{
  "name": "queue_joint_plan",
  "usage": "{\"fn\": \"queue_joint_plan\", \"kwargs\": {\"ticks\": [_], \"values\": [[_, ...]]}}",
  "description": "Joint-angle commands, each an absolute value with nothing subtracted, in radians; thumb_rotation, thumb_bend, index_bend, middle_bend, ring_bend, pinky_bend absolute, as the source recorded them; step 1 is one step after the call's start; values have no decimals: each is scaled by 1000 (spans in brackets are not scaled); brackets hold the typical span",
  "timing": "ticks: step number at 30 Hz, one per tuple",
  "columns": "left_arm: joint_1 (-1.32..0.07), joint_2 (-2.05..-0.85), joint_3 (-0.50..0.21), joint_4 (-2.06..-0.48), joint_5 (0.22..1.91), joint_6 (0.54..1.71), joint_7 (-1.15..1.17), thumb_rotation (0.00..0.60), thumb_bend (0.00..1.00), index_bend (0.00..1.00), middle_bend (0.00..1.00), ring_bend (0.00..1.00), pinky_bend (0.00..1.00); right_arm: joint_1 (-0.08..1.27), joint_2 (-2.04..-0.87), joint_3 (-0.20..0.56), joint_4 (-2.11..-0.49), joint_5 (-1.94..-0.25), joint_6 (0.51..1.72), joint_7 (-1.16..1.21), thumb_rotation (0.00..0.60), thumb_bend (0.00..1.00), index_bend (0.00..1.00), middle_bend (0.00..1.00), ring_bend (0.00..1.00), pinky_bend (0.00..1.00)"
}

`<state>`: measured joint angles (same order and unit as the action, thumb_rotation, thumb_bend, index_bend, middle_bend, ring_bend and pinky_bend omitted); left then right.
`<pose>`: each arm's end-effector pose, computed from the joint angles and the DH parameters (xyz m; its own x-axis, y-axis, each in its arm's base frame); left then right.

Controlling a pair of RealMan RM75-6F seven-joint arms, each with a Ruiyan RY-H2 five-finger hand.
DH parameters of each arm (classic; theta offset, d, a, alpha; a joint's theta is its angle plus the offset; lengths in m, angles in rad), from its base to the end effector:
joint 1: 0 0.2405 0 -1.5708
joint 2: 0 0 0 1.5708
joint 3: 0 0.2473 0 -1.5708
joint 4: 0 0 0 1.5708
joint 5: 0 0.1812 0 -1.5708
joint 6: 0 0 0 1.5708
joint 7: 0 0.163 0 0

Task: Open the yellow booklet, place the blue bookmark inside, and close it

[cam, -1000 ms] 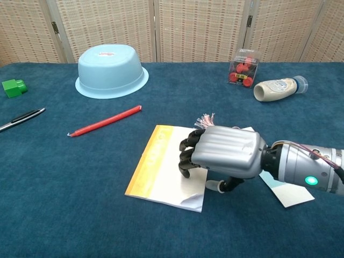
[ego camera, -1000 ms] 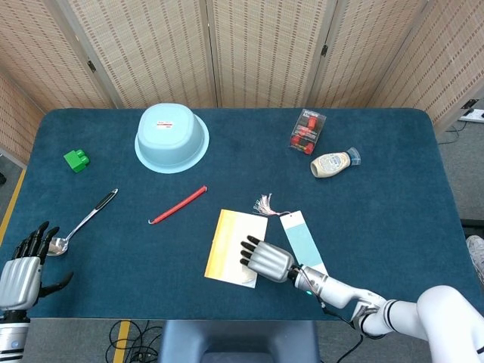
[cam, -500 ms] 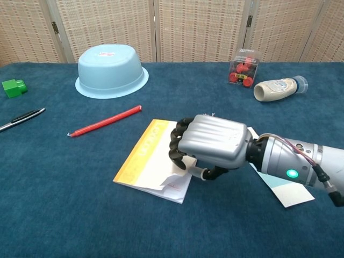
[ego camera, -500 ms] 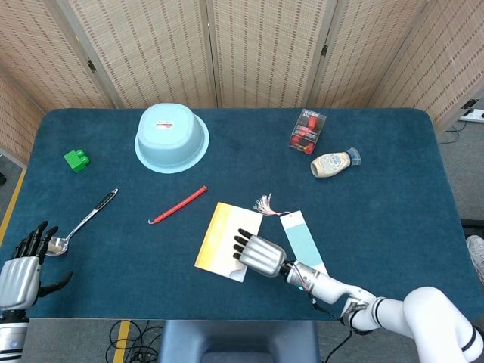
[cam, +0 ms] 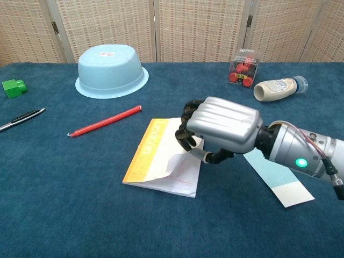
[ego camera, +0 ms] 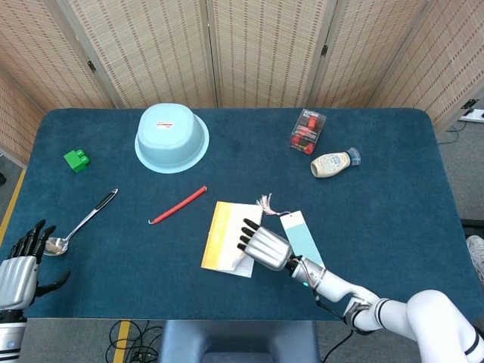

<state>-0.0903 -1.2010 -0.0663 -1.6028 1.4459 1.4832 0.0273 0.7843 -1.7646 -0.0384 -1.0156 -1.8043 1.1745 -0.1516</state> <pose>-0.2935 0.2010 0.1625 0.3474 -0.0074 0.9377 0.9372 0.0372 -0.3469 -0.1120 -0.3060 -0.0531 0.6408 0.1294 0.7567 -0.3732 -0.8089 0.4544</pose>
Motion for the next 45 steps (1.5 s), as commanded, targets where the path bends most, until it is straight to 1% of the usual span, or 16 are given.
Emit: {"fn": "queue_joint_plan", "kwargs": {"ticks": [1,8,16,20,25,28,34,41,45], "values": [[-93,-1203,-67,-1602,1448,1481,26,600,232,117,41,94,168,764,-1743,-47,-1023,-1802,1200,-147,600,498,757,577,366,242],[-100,-1212,-67,-1596,1455,1475,24,600,233,117,41,94,168,705,-1665,-84,-1068,-1805,1252,-166,600,502,787,607,379,245],[-106,-1223,-66,-1592,1462,1472,20,600,232,117,41,94,168,634,-1557,-120,-1150,-1818,1322,-201,600,501,790,611,381,246],[-108,-1227,-63,-1593,1464,1468,22,600,233,117,41,94,168,623,-1521,-121,-1195,-1843,1358,-215,600,501,790,611,381,246],[-108,-1227,-63,-1598,1469,1473,23,600,232,117,41,94,168,654,-1496,-98,-1273,-1907,1379,-259,600,500,790,610,381,246],[-107,-1226,-61,-1599,1468,1473,22,600,232,117,41,94,168,691,-1492,-81,-1316,-1939,1350,-289,600,501,790,610,381,245],[-99,-1225,-50,-1597,1472,1476,15,600,232,117,41,94,168,780,-1525,-38,-1355,-1961,1234,-325,600,500,790,609,381,245],[-86,-1223,-42,-1587,1472,1485,-2,600,232,118,41,94,168,864,-1614,21,-1328,-1932,1122,-325,600,491,789,608,381,245],[-82,-1223,-42,-1581,1472,1490,-9,600,232,118,41,94,168,901,-1661,49,-1302,-1918,1095,-311,600,489,789,607,381,245]]}}
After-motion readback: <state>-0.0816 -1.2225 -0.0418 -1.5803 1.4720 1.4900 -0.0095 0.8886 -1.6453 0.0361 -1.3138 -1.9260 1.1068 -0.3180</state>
